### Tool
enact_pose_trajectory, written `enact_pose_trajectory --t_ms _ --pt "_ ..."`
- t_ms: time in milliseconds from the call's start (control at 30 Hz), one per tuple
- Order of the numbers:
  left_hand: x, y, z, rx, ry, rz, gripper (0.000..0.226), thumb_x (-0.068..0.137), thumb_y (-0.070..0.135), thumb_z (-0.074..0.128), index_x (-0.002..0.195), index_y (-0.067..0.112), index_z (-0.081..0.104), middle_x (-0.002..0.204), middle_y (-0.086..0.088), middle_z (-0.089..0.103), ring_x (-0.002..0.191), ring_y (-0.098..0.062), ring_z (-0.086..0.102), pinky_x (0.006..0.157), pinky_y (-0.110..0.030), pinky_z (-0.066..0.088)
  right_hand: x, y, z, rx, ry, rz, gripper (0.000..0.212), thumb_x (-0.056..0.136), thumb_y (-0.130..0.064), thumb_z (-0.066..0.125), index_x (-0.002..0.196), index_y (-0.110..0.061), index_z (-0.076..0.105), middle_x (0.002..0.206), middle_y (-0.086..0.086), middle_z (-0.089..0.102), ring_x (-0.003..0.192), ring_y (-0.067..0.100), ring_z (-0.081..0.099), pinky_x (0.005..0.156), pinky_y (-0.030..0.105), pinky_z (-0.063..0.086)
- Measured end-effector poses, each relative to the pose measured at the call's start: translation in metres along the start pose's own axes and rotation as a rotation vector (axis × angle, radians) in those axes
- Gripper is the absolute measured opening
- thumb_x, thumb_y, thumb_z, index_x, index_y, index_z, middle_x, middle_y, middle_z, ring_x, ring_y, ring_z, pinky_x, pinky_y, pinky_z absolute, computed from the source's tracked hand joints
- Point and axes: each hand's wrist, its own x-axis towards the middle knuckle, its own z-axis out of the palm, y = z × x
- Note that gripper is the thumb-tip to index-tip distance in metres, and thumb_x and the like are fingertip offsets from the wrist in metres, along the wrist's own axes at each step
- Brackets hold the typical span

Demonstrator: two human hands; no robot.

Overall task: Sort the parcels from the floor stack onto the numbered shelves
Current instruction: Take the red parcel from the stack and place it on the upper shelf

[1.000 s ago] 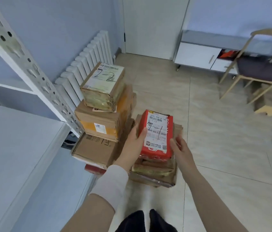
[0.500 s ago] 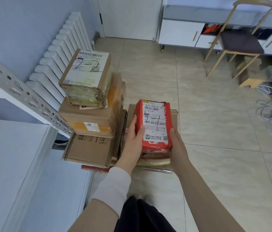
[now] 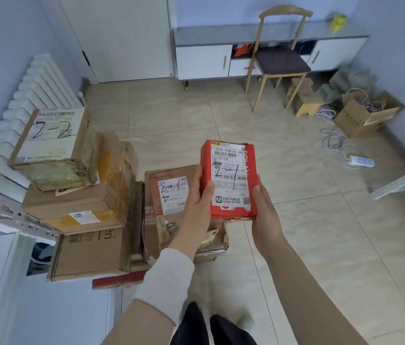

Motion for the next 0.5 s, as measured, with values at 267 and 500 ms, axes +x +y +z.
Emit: enact_pose_trajectory --t_ms 267,500 --pt "-0.014 -0.003 0.112 0.078 -0.202 0.076 0.049 0.100 0.026 0.040 0.145 0.036 0.023 0.139 0.016 0.040 0.126 -0.009 0.045 0.103 -0.028 0.041 -0.028 -0.039 -0.102 0.062 0.217 -0.087 0.045 0.099 -0.032 0.039 0.144 -0.028 0.035 0.138 -0.006 0.052 0.122 0.011 0.053 0.099 0.030 0.045" --pt "-0.046 -0.024 0.248 0.199 -0.482 0.126 0.050 0.100 0.026 0.040 0.147 0.026 0.024 0.137 0.015 0.040 0.113 0.003 0.048 0.074 0.004 0.040 -0.073 -0.067 -0.234 0.113 0.466 -0.174 0.045 0.098 -0.036 0.041 0.143 -0.031 0.037 0.140 -0.008 0.051 0.127 0.010 0.050 0.111 0.037 0.036"
